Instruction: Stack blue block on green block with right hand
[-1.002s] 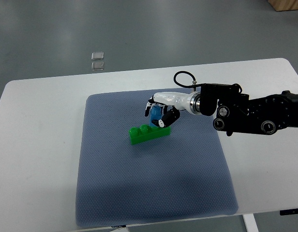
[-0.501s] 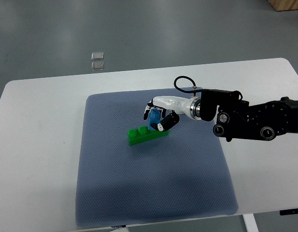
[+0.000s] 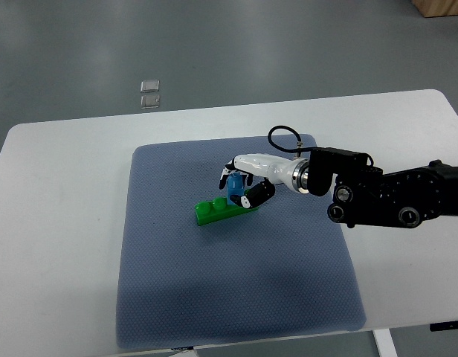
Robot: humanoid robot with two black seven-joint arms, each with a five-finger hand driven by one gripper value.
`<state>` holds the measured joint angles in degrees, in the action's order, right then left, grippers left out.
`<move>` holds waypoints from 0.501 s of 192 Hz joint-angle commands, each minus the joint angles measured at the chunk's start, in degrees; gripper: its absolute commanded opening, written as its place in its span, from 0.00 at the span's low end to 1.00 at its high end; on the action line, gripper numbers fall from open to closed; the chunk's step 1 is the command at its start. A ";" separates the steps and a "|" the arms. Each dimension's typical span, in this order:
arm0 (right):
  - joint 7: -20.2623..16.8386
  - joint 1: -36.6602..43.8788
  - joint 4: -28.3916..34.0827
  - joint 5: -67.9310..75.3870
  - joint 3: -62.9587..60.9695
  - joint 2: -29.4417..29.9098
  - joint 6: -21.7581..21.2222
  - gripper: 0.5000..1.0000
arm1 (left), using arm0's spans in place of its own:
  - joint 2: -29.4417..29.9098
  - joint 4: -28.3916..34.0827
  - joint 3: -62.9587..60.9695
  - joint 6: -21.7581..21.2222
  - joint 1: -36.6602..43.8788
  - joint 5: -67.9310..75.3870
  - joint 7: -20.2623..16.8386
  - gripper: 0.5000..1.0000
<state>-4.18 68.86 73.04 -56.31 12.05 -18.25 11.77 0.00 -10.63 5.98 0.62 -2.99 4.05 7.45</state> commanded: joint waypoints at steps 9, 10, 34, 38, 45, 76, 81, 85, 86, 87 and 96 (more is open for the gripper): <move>0.14 -0.39 -0.09 -0.21 -0.62 -0.03 0.18 0.14 | 0.00 0.00 0.00 0.00 0.00 -0.01 0.02 1.00; 0.14 -0.48 -0.09 -0.21 -0.62 -0.03 0.18 0.14 | 0.00 0.00 0.00 0.00 0.00 -0.01 0.02 1.00; 0.40 -0.74 -0.09 -0.74 -0.71 -0.03 0.27 0.14 | 0.00 0.00 0.00 0.00 0.00 -0.01 0.02 1.00; 0.40 -1.10 -0.09 -0.91 -0.71 0.06 0.89 0.14 | 0.00 0.00 0.00 0.00 0.00 -0.01 0.02 1.00; 0.40 -1.27 -0.18 -0.91 -0.71 0.06 1.50 0.14 | 0.00 0.00 0.00 0.00 0.00 -0.01 0.02 1.00; 0.93 -2.15 -0.53 -1.96 -1.32 0.05 1.85 0.13 | 0.00 0.00 0.00 0.00 0.00 -0.01 0.02 1.00; 0.93 -2.33 -0.62 -2.23 -1.76 0.06 1.85 0.13 | 0.00 0.00 0.00 0.00 0.00 -0.01 0.02 1.00; 0.93 -2.33 -0.62 -2.23 -1.76 0.06 1.85 0.13 | 0.00 0.00 0.00 0.00 0.00 -0.01 0.02 1.00; 0.93 -2.33 -0.62 -2.23 -1.76 0.06 1.85 0.13 | 0.00 0.00 0.00 0.00 0.00 -0.01 0.02 1.00; 0.93 -2.33 -0.62 -2.23 -1.76 0.06 1.85 0.13 | 0.00 0.00 0.00 0.00 0.00 -0.01 0.02 1.00; 0.93 -3.20 -0.70 -2.41 -2.55 0.06 1.85 0.12 | 0.00 0.00 0.00 0.00 0.00 -0.01 0.02 1.00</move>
<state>-3.32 66.66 72.51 -58.26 10.56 -18.23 13.59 0.00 -10.63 5.98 0.62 -2.99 4.05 7.45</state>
